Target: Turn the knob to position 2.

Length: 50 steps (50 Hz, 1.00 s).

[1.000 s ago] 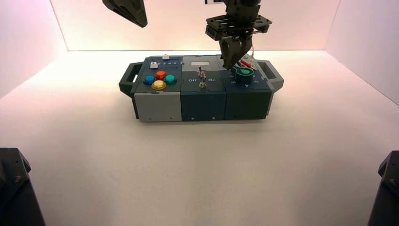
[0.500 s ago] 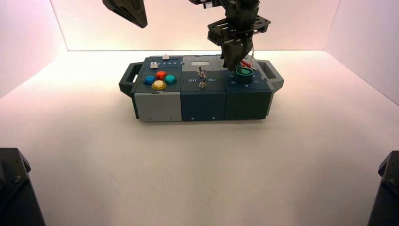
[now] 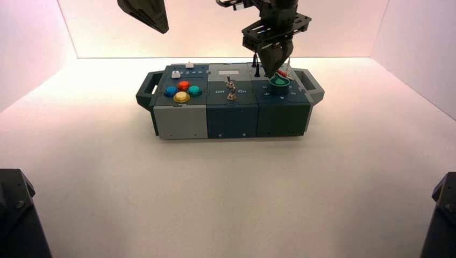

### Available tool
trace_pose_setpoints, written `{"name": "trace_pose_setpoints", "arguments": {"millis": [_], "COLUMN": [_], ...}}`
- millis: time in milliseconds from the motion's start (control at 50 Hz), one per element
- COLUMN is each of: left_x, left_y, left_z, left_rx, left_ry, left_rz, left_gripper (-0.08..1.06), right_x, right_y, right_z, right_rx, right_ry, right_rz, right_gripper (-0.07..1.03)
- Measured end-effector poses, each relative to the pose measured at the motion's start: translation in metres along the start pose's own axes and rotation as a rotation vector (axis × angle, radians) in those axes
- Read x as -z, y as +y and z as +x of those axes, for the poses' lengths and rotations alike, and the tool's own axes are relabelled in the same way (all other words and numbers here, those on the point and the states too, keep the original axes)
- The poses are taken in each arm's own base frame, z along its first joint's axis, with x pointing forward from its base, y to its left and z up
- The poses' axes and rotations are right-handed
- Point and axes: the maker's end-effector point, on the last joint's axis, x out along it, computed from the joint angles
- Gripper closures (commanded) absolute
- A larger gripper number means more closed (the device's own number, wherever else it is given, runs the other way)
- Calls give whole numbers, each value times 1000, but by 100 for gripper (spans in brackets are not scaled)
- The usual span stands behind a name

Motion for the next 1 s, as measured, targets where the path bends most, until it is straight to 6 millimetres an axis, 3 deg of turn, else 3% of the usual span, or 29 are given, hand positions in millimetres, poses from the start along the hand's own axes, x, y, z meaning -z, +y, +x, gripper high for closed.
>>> {"name": "trace_pose_setpoints", "arguments": {"millis": [1000], "left_x": [0], "left_y": [0], "left_z": [0], "left_rx": [2], "left_ry": [1], "left_rz": [1], "left_gripper": [101], "right_x": [8], "right_y": [-11], "right_z": [0], "right_rx": [53], "right_ry": [46], "right_rz": [-48], "right_gripper": [98]}}
